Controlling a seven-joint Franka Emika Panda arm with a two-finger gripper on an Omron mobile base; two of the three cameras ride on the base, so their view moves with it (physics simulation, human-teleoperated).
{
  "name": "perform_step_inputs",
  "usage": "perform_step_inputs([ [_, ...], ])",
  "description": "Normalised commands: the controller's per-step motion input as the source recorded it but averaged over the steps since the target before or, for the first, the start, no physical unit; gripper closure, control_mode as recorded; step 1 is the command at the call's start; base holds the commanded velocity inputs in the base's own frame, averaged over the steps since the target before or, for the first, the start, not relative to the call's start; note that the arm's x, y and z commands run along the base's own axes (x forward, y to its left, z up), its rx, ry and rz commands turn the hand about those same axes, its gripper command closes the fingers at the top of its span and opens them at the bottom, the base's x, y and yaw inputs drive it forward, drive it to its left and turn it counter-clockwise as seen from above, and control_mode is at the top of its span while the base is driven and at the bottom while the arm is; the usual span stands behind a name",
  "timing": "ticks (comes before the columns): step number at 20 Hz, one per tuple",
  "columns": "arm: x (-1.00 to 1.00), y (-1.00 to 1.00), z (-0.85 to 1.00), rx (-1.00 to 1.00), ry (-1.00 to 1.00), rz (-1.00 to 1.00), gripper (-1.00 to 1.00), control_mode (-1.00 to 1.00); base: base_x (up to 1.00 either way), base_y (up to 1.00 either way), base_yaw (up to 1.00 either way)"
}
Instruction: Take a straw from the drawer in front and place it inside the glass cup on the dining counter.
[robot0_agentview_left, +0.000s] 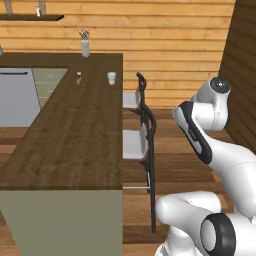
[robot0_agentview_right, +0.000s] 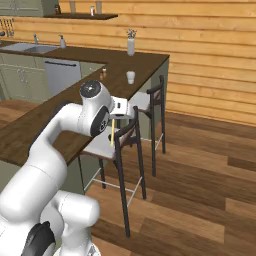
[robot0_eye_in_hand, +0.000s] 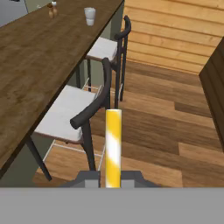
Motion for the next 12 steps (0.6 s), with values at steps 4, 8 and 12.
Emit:
perform_step_inputs([
  [4, 0.0, 0.0, 0.0, 0.0, 0.0, 0.0, 1.0, 1.0, 0.62, -1.0, 0.31],
  [8, 0.0, 0.0, 0.0, 0.0, 0.0, 0.0, 1.0, 1.0, 0.63, -0.98, 0.34],
  [12, 0.0, 0.0, 0.0, 0.0, 0.0, 0.0, 1.0, 1.0, 0.69, -0.86, 0.39],
])
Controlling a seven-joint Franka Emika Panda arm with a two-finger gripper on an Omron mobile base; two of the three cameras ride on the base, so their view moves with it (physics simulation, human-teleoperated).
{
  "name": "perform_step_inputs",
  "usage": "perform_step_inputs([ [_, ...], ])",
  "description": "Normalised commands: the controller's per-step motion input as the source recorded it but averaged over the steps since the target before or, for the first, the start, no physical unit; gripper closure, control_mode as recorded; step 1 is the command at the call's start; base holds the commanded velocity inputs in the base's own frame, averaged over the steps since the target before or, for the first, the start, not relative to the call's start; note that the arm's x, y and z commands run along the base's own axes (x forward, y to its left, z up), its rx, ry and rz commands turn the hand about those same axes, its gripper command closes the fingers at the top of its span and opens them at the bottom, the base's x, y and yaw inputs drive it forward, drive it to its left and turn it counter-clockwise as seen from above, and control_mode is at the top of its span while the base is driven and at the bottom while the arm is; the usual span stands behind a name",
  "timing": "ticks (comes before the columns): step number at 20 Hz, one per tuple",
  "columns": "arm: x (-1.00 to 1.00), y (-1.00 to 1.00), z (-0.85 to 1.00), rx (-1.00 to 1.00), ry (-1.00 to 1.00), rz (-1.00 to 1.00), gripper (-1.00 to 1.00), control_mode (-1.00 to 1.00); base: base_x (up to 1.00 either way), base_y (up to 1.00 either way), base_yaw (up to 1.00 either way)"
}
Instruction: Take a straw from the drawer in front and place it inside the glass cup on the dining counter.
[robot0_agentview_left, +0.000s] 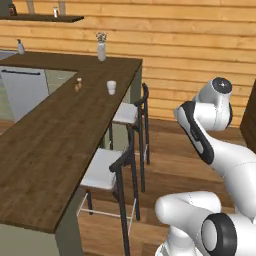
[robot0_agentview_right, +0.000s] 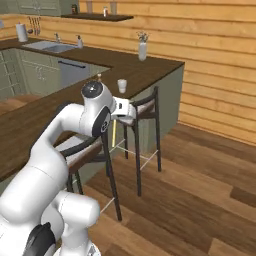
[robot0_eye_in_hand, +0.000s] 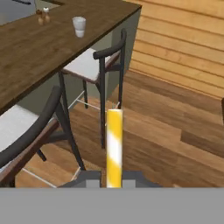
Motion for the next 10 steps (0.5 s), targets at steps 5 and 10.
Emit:
perform_step_inputs([
  [5, 0.0, 0.0, 0.0, 0.0, 0.0, 0.0, 1.0, 1.0, 0.66, -0.7, 0.48],
  [10, 0.0, 0.0, 0.0, 0.0, 0.0, 0.0, 1.0, 1.0, 0.57, -0.62, 0.53],
])
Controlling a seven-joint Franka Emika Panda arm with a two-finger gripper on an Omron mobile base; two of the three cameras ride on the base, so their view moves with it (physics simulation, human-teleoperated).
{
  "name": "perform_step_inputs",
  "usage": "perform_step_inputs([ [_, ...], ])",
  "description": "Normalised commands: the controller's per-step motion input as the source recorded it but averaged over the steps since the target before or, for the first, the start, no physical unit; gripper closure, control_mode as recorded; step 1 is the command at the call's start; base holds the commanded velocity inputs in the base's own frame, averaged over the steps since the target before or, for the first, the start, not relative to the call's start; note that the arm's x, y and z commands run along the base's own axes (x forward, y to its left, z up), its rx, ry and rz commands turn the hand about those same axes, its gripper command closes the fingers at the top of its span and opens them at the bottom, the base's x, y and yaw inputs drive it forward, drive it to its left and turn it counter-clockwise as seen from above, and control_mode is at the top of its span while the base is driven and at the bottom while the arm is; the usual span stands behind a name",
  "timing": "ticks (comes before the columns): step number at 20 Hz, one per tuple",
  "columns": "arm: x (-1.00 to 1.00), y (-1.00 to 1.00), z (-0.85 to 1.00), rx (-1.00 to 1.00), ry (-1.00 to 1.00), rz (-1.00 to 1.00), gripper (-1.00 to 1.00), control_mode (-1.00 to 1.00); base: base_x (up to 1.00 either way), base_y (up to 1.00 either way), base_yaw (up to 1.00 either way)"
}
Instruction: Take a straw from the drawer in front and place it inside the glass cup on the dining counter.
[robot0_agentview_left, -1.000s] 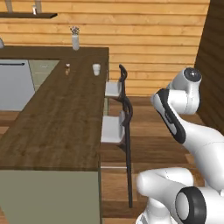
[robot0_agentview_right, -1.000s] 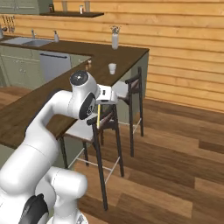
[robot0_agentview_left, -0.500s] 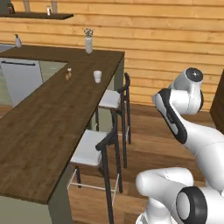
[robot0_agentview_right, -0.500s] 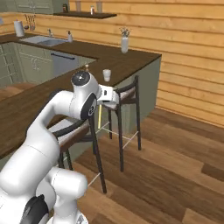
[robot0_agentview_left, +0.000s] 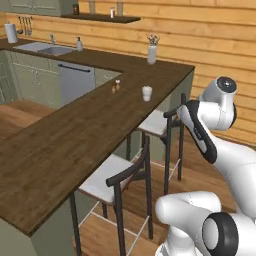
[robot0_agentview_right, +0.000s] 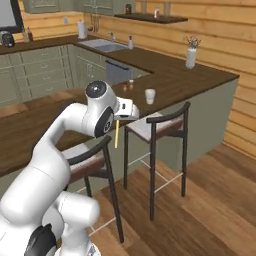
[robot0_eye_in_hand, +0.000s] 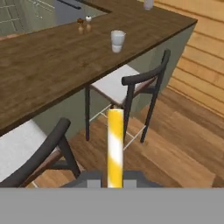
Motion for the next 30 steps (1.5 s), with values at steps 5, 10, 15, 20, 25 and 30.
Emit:
perform_step_inputs([
  [5, 0.0, 0.0, 0.0, 0.0, 0.0, 0.0, 1.0, 1.0, 0.4, -0.68, 0.53],
  [10, 0.0, 0.0, 0.0, 0.0, 0.0, 0.0, 1.0, 1.0, 0.17, -0.87, 0.48],
  [15, 0.0, 0.0, 0.0, 0.0, 0.0, 0.0, 1.0, 1.0, 0.09, -0.99, 0.41],
  [20, 0.0, 0.0, 0.0, 0.0, 0.0, 0.0, 1.0, 1.0, 0.03, -1.0, 0.36],
  [25, 0.0, 0.0, 0.0, 0.0, 0.0, 0.0, 1.0, 1.0, 0.02, -1.0, 0.34],
  [30, 0.0, 0.0, 0.0, 0.0, 0.0, 0.0, 1.0, 1.0, 0.09, -0.97, 0.33],
])
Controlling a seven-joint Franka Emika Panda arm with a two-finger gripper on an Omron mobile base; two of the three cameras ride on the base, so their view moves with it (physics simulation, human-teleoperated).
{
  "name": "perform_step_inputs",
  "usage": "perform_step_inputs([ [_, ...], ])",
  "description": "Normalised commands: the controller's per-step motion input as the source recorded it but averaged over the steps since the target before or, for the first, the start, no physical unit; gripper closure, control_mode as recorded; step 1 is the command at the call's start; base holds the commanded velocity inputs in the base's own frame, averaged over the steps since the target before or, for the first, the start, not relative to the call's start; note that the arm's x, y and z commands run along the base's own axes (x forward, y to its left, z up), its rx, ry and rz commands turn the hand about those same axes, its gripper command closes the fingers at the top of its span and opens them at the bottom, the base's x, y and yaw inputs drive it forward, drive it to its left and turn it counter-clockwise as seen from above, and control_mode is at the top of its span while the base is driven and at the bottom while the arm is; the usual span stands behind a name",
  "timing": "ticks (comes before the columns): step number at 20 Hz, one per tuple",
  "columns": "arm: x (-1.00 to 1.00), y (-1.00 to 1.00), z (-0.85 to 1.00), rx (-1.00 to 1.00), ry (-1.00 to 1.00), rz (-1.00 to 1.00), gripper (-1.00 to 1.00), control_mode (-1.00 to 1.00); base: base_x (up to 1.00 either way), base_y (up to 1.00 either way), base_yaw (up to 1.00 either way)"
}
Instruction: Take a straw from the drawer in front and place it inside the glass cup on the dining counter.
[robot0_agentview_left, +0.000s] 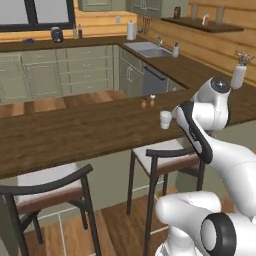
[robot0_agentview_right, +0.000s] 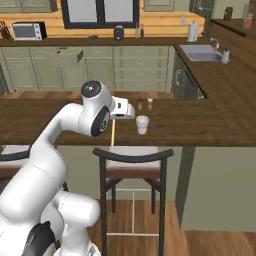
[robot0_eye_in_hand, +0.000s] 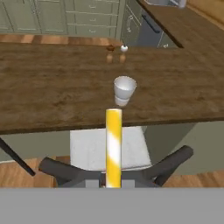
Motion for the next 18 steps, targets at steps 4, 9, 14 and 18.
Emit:
perform_step_inputs([
  [4, 0.0, 0.0, 0.0, 0.0, 0.0, 0.0, 1.0, 1.0, 0.16, -0.76, 0.34],
  [9, 0.0, 0.0, 0.0, 0.0, 0.0, 0.0, 1.0, 1.0, 0.41, -0.45, 0.29],
  [14, 0.0, 0.0, 0.0, 0.0, 0.0, 0.0, 1.0, 1.0, 0.69, -0.42, 0.24],
  [18, 0.0, 0.0, 0.0, 0.0, 0.0, 0.0, 1.0, 1.0, 0.92, -0.34, 0.21],
])
